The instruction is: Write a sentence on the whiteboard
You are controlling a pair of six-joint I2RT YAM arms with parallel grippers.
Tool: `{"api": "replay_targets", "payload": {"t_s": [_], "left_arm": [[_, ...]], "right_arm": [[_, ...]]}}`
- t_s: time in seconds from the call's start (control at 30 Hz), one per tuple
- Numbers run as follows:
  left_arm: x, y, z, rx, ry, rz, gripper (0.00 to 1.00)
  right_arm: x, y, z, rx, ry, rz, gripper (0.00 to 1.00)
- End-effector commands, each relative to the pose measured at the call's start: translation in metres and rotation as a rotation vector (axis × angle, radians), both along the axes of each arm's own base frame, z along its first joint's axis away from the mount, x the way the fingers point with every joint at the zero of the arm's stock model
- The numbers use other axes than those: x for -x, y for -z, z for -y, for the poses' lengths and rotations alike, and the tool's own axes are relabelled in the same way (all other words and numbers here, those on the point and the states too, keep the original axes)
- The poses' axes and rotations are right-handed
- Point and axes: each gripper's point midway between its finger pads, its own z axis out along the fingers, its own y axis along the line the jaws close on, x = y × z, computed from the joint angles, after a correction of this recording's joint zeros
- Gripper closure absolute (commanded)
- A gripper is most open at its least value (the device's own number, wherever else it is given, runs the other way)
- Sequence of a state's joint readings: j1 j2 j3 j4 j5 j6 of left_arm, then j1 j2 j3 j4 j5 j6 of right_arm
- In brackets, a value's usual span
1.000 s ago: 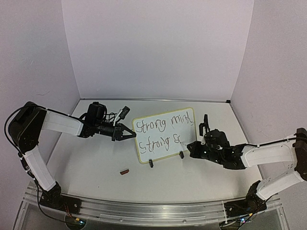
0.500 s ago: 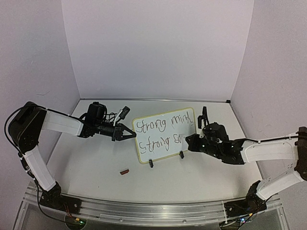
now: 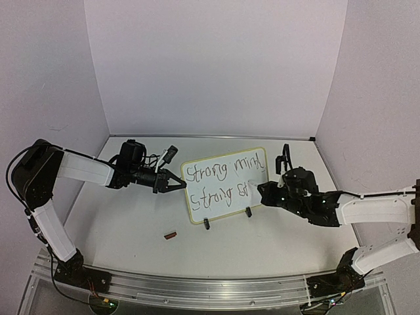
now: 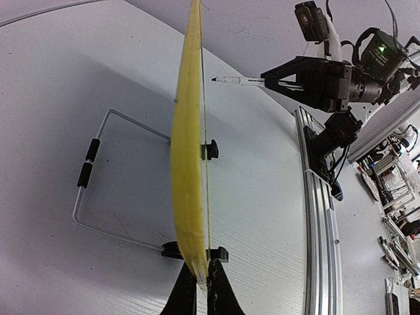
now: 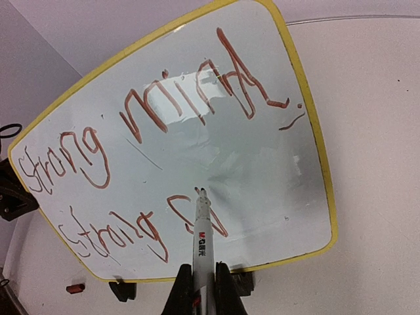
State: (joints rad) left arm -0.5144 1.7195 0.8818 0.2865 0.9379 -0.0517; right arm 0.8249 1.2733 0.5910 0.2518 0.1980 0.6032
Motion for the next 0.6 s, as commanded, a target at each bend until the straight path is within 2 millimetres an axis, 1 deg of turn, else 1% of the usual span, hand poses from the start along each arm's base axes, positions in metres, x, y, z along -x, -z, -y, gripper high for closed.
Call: {"api": "replay_targets", "payload": {"t_s": [0.0, 0.13, 0.37, 0.47, 0.57], "left_arm": [[0.005, 0.01, -0.001, -0.038, 0.002, 0.01, 1.0], [0.005, 0.01, -0.001, -0.038, 0.002, 0.01, 1.0], [0.005, 0.009, -0.001, -0.038, 0.003, 0.01, 1.0], [0.005, 0.009, -0.002, -0.038, 0.002, 0.01, 1.0], [0.005, 0.009, -0.002, -0.037, 0.002, 0.011, 1.0]], "right_arm": [[-0.001, 0.006, 0.011, 0.021, 0.047, -0.009, 1.0], [-0.004, 0.011, 0.007, 0.046, 0.04, -0.012, 1.0], [-0.011, 0.008, 0.001, 0.068, 0.026, 0.0, 1.0], [-0.011, 0.009, 0.0, 0.07, 0.023, -0.004, 1.0], [-0.009, 0.015, 0.001, 0.065, 0.022, -0.023, 1.0]]}}
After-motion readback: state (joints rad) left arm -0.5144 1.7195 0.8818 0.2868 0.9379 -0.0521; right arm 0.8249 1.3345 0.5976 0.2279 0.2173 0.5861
